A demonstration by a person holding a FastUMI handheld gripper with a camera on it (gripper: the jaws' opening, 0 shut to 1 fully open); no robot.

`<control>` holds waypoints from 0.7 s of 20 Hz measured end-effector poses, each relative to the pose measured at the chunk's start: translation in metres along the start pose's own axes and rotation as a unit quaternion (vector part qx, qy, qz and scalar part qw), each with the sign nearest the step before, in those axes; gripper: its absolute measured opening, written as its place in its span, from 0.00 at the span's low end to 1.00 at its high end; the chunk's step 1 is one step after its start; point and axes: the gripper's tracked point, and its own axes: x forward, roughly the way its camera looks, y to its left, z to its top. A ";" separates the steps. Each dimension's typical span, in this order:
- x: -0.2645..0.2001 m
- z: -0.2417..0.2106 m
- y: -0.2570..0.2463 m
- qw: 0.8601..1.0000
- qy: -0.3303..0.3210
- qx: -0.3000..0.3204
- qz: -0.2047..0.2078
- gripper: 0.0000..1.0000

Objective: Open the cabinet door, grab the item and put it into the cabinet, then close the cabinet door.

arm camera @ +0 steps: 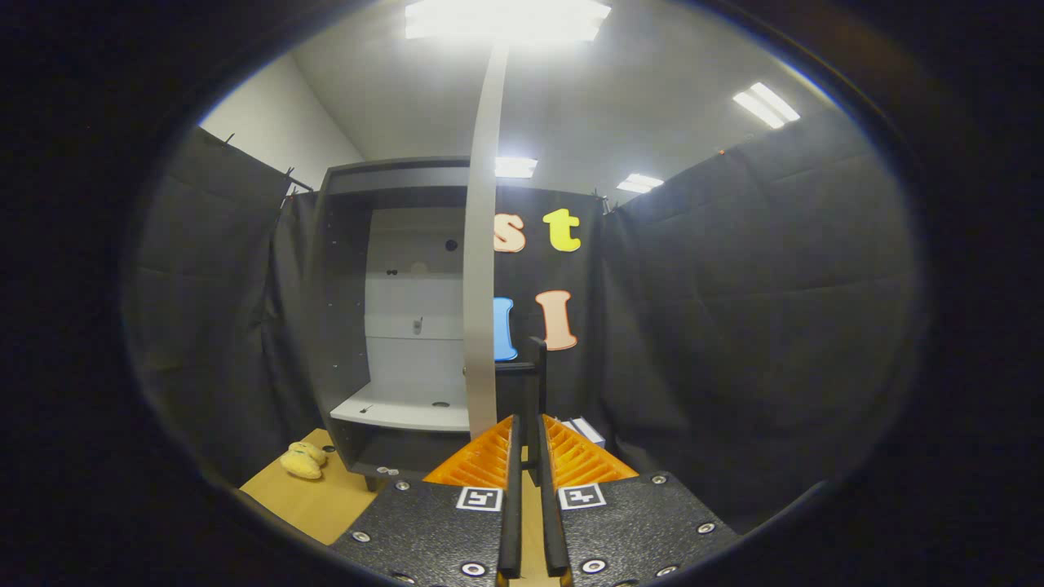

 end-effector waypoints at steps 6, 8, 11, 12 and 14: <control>-0.024 0.013 0.054 0.997 -0.038 0.025 0.058 0.56; -0.025 0.001 0.082 0.996 -0.038 0.031 0.081 0.86; -0.025 -0.026 0.124 0.993 -0.038 0.035 0.108 0.93; -0.023 -0.038 0.140 0.992 -0.036 0.033 0.115 0.93; -0.020 -0.067 0.163 0.991 -0.028 0.032 0.127 0.93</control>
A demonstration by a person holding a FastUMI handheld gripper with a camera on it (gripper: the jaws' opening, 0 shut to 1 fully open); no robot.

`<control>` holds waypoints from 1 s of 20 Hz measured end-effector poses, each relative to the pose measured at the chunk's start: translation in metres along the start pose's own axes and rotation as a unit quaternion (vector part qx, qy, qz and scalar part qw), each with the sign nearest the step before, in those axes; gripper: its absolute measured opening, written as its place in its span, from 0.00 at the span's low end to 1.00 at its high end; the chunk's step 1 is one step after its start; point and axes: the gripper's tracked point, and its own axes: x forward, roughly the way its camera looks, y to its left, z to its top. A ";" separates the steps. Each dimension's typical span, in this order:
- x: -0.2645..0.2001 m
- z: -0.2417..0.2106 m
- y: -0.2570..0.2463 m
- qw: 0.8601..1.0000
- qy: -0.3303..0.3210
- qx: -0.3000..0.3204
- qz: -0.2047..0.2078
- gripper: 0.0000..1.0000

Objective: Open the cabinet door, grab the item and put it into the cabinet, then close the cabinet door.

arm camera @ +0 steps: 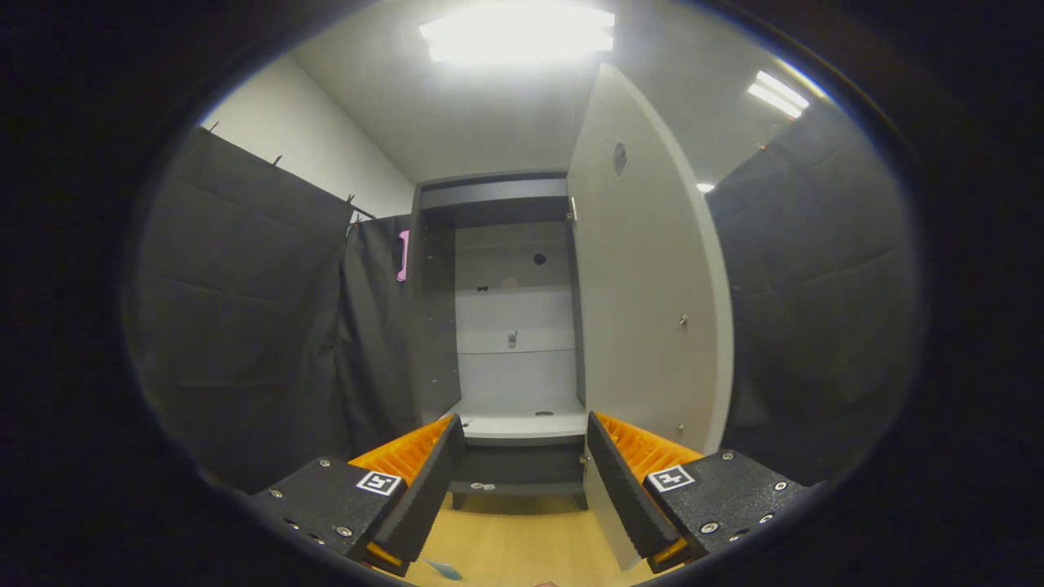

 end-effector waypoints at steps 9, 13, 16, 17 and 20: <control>0.015 -0.115 0.061 0.998 0.032 0.041 0.022 0.93; 0.018 -0.169 0.078 0.997 0.051 0.047 0.015 0.93; 0.014 -0.205 0.093 0.997 0.064 0.025 0.019 0.94; 0.012 -0.217 0.098 0.997 0.071 0.018 0.021 0.94; 0.009 -0.257 0.111 0.994 0.101 0.007 0.028 0.94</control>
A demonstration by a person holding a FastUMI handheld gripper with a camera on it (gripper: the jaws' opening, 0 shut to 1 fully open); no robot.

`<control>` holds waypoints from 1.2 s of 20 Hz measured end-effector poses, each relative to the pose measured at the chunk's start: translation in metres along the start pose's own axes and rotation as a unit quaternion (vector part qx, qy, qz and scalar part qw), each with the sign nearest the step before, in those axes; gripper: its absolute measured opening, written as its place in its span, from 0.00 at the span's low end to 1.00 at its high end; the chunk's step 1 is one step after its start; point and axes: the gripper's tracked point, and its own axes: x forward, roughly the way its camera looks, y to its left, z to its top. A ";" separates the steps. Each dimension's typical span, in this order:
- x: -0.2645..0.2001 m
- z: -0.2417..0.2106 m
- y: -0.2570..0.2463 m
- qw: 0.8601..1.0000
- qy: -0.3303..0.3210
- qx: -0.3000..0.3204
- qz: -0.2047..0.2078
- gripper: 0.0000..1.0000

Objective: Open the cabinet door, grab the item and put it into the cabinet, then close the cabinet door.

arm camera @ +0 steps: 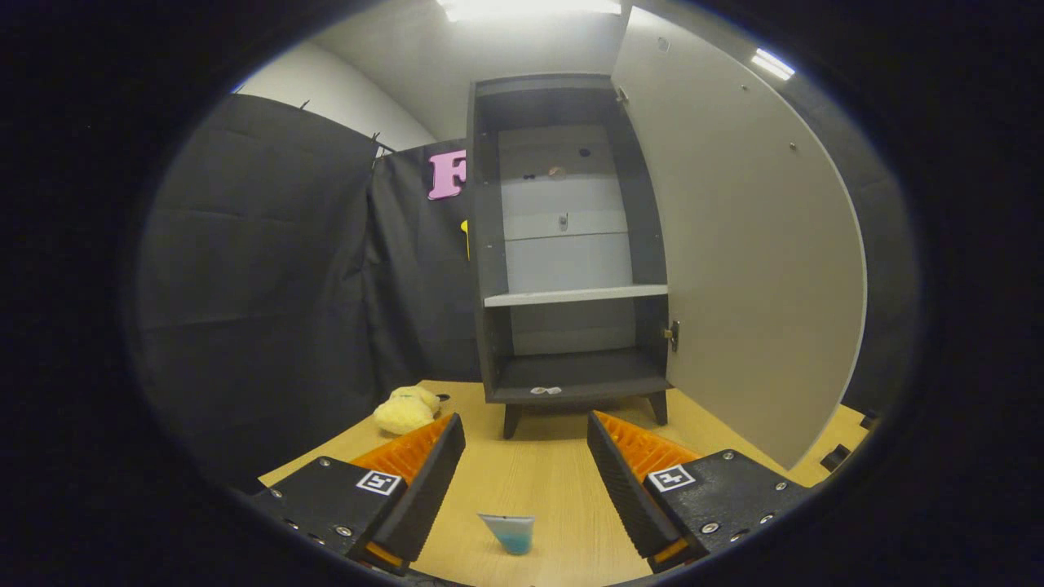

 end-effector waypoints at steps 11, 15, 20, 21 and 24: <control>0.011 -0.112 0.021 0.993 0.121 -0.006 0.001 0.94; 0.013 -0.142 0.015 0.987 0.160 -0.003 -0.018 0.94; 0.014 -0.180 0.008 0.977 0.212 0.011 -0.035 0.86; 0.014 -0.182 0.008 0.976 0.217 0.014 -0.036 0.83; 0.018 -0.183 0.007 0.976 0.215 -0.005 -0.036 0.57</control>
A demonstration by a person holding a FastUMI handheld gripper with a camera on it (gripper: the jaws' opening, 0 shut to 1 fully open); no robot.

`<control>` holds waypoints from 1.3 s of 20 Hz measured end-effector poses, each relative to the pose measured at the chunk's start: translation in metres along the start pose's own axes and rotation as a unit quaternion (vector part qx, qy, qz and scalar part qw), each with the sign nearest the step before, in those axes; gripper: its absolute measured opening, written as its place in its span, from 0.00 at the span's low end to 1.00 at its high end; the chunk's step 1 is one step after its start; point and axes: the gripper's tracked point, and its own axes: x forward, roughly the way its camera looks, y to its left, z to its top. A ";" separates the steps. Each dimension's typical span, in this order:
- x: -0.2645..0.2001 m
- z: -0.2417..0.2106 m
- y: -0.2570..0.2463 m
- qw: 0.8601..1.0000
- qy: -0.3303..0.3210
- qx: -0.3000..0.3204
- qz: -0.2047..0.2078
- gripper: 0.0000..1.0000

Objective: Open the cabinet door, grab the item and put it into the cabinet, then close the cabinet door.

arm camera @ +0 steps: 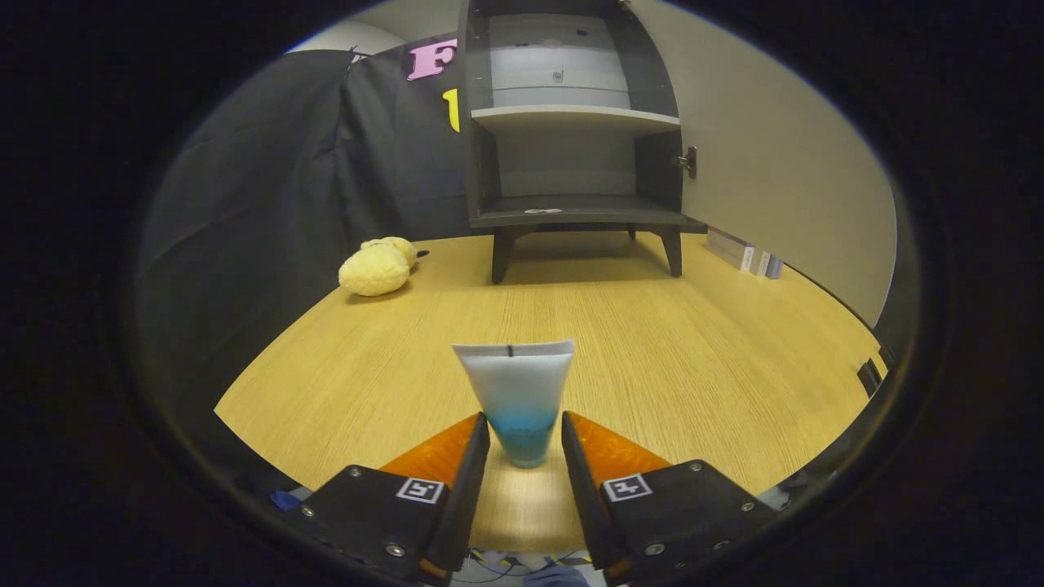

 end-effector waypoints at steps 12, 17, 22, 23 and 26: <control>-0.014 0.038 0.005 0.999 -0.040 -0.016 0.017 0.47; -0.024 0.085 0.000 0.998 -0.064 0.001 0.019 0.47; -0.038 0.144 -0.007 0.995 -0.100 0.011 0.023 0.47; -0.040 0.156 -0.010 0.994 -0.108 0.012 0.023 0.47; -0.046 0.196 -0.019 0.991 -0.128 0.018 0.021 0.47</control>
